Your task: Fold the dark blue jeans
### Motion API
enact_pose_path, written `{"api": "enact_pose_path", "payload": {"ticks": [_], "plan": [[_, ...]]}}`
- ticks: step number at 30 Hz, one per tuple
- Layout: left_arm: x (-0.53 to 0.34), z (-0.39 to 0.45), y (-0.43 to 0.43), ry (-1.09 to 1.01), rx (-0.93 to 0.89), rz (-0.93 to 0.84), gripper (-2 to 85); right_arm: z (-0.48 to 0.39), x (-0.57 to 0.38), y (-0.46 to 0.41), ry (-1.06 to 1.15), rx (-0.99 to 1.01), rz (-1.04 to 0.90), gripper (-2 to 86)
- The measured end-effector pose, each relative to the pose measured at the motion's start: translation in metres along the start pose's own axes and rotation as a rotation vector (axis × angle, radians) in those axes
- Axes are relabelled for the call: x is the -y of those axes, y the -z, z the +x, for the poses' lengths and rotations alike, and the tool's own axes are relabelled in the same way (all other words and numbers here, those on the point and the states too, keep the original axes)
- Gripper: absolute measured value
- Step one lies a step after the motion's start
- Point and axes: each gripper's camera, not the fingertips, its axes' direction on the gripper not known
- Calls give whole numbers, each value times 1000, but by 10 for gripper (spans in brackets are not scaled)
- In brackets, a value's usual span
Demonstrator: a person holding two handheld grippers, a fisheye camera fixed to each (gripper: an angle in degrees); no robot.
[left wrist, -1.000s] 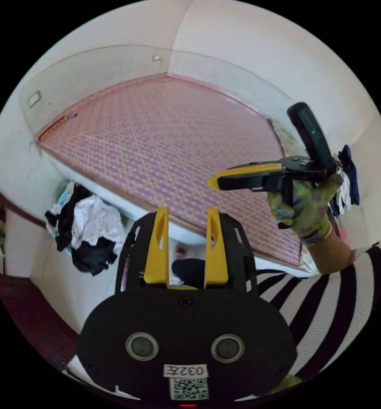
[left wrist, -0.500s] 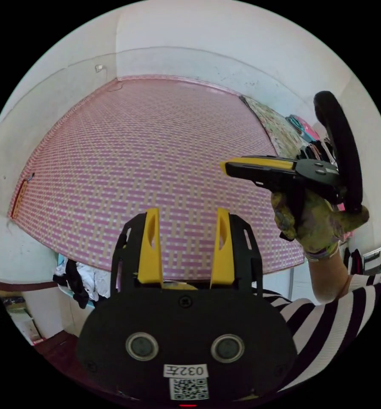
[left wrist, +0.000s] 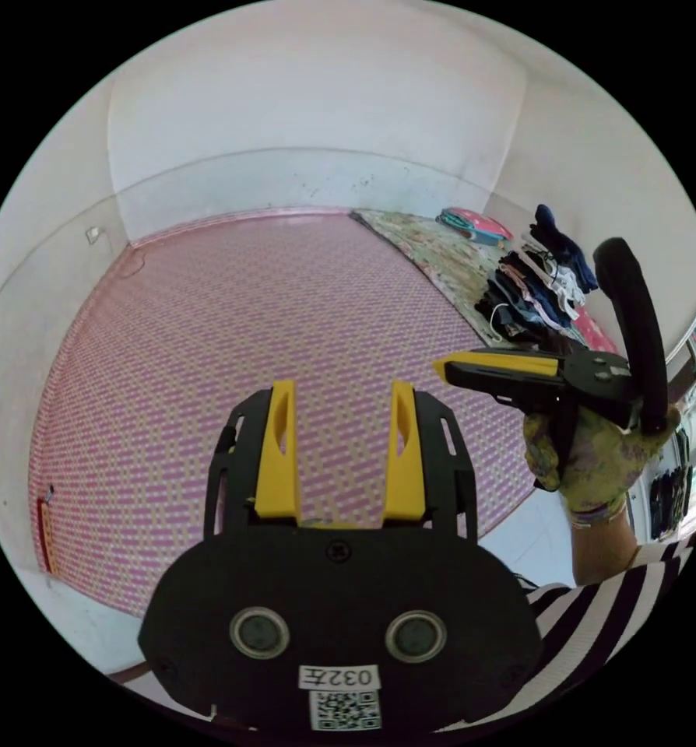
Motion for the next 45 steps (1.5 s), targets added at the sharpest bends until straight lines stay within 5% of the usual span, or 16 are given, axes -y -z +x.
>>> {"api": "enact_pose_path", "payload": {"ticks": [13,28,33,45], "plan": [[95,70,60,-46,-36,266,151,12,35,54,-125,-76,166,-10],[141,161,19,129,60,325,165,32,34,78,-278,-119,358,-10],[151,185,9,155,164,387,127,28,27,82,-180,-64,364,-10],[170,239,-23,99,100,382,119,-11,12,104,-105,-77,374,-10]]}}
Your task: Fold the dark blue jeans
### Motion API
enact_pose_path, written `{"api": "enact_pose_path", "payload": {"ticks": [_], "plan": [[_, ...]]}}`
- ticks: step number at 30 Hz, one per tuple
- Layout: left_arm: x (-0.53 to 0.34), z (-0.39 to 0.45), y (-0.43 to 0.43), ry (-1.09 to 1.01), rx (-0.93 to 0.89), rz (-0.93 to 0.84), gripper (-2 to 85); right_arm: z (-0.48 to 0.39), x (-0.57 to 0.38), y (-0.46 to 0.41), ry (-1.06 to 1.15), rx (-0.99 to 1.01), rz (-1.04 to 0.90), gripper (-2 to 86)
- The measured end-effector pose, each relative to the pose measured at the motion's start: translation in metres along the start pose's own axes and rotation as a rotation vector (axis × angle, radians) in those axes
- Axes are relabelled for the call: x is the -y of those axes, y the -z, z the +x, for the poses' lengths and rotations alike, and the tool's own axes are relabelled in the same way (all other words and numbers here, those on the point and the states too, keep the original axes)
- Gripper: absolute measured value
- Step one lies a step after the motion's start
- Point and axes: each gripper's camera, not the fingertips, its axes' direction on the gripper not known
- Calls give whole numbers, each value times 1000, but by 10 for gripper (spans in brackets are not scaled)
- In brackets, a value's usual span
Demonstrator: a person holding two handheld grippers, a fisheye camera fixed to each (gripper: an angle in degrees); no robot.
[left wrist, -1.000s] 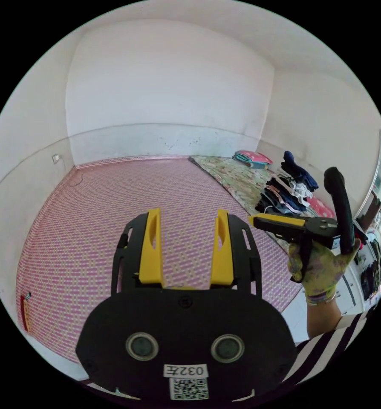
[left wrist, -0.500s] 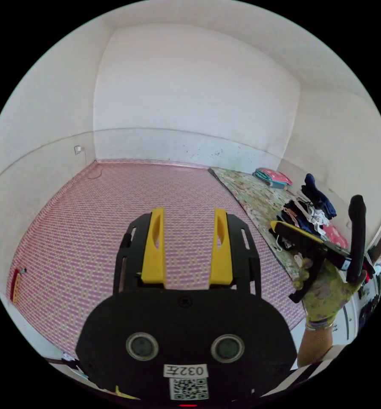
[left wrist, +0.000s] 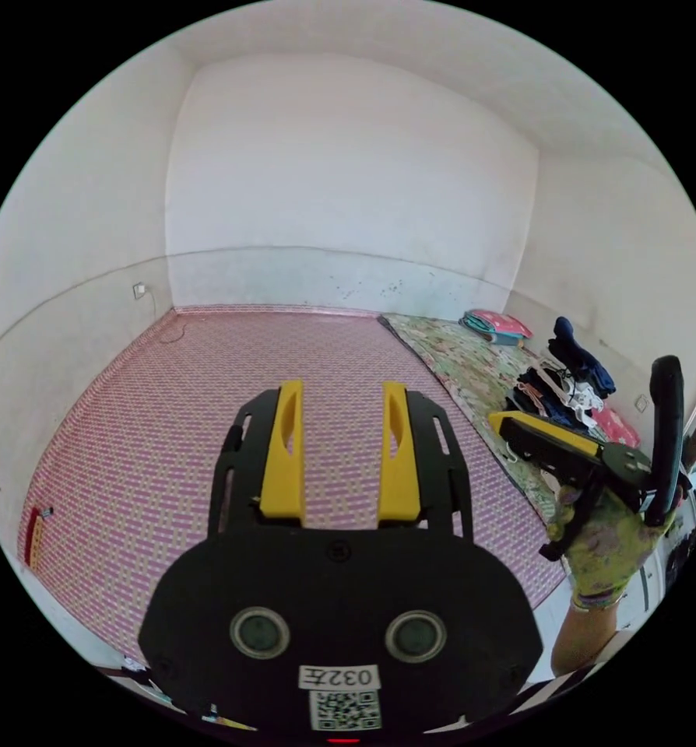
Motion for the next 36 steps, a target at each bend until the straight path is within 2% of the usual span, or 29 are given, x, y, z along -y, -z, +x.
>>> {"api": "enact_pose_path", "payload": {"ticks": [6,16,26,30,32,36], "plan": [[-8,20,-10,-5,-28,-14,127,-19,-6,16,15,-6,11,-10],[-21,48,-20,3,43,17,110,-59,-13,41,47,-22,59,-10],[12,87,-5,-67,121,135,99,-98,8,88,28,-118,283,-10],[23,95,-1,-67,157,176,134,-109,10,102,13,-146,378,-10],[28,98,-4,-71,166,180,191,-116,10,108,18,-180,403,-10],[29,101,-9,-81,153,177,197,-123,8,112,11,-181,414,-10]]}}
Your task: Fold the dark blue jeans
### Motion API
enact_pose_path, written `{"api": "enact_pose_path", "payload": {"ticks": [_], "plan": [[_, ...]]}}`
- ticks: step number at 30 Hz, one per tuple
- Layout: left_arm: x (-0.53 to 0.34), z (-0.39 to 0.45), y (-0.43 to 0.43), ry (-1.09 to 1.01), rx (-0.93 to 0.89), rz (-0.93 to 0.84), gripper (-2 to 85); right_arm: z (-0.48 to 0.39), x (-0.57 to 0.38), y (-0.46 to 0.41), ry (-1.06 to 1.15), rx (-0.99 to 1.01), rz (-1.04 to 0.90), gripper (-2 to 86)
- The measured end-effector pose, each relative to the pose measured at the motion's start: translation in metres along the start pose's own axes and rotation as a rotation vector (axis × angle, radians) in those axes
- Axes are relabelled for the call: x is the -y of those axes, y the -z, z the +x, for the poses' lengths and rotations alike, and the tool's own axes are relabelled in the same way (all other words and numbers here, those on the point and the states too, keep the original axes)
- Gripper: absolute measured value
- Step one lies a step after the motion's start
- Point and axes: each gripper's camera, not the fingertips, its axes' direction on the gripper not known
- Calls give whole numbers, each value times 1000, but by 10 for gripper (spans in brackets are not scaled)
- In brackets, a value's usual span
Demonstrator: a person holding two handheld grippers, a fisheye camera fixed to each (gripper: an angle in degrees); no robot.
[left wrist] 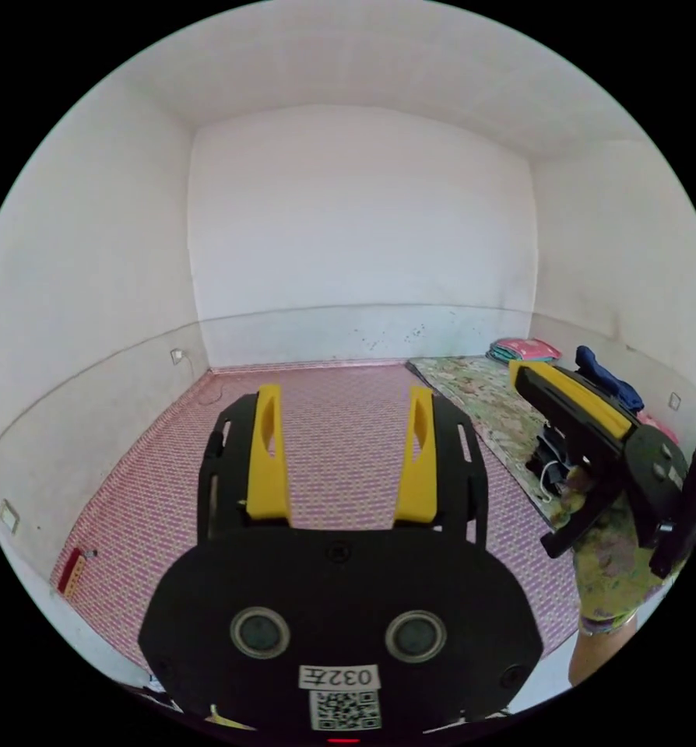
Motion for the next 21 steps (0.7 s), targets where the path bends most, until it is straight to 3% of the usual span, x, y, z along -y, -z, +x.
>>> {"api": "enact_pose_path", "payload": {"ticks": [2,11,21], "plan": [[-4,5,3,6,73,42,186,-4,-2,3,-7,-1,2,-10],[-13,-14,0,145,36,50,175,-23,-11,12,22,11,12,-10],[-17,-14,8,74,77,112,177,-37,-15,13,21,23,22,-10]]}}
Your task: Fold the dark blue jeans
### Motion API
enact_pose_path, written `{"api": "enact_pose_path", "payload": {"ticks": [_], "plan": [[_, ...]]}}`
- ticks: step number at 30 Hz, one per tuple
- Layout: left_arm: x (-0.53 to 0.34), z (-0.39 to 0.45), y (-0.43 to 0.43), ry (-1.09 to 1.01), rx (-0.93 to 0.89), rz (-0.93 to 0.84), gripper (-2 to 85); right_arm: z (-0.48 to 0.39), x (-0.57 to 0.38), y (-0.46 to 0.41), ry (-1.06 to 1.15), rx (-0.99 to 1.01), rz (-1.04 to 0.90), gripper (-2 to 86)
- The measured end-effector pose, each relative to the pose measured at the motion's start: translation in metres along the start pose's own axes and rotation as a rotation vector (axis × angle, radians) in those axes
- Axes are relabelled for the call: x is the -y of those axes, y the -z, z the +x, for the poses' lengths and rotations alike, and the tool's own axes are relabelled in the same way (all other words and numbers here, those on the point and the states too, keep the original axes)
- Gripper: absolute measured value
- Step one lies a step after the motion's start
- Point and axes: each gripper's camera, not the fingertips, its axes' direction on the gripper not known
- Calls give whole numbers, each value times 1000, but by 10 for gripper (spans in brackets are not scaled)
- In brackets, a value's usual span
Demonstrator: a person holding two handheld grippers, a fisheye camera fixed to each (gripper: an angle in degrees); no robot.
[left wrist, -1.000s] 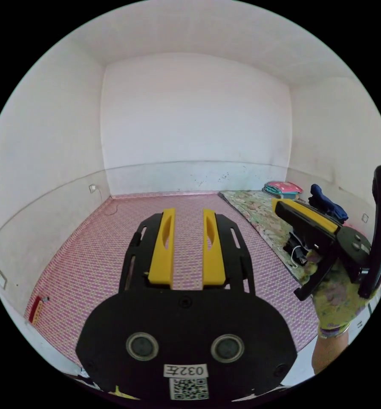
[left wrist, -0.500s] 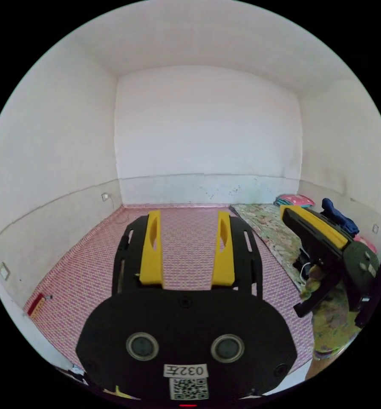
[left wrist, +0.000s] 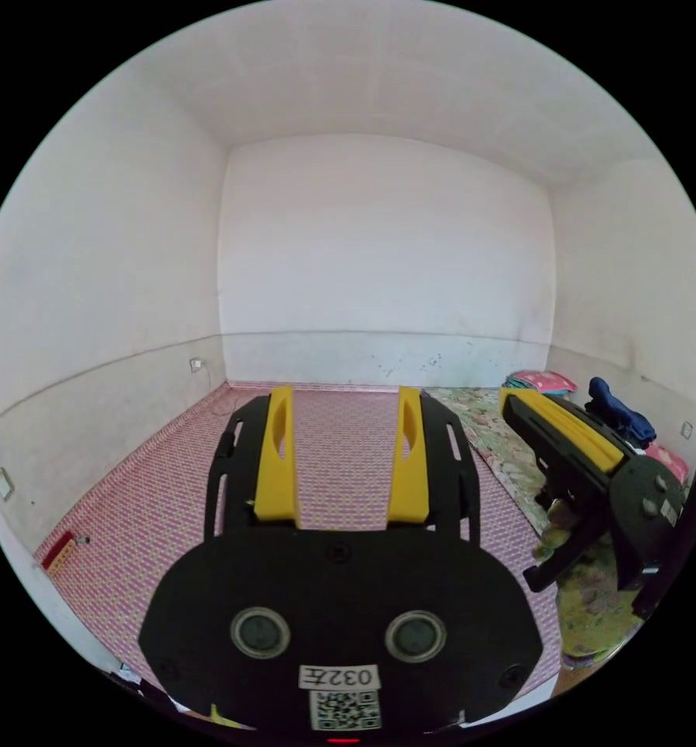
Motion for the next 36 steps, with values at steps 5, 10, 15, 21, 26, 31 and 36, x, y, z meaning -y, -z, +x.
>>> {"api": "enact_pose_path", "payload": {"ticks": [5,10,15,21,26,31,36], "plan": [[1,-7,-1,-14,-5,11,158,-5,-2,-2,6,-1,9,-10],[6,-16,-4,-1,5,2,86,-7,-4,-7,4,-5,10,-10],[11,-28,-13,-2,-3,-25,48,-9,-5,-9,8,-2,20,-10],[18,-37,-19,-56,-5,-24,88,-10,-6,-16,18,1,23,-10],[23,-50,-42,-98,-108,-116,210,-10,-6,-22,32,-4,33,-10],[20,-73,-81,-89,-399,-284,312,-5,-7,-29,32,-5,33,-10],[-4,-124,-137,219,-499,-528,55,-1,-12,-40,50,-16,14,-10]]}}
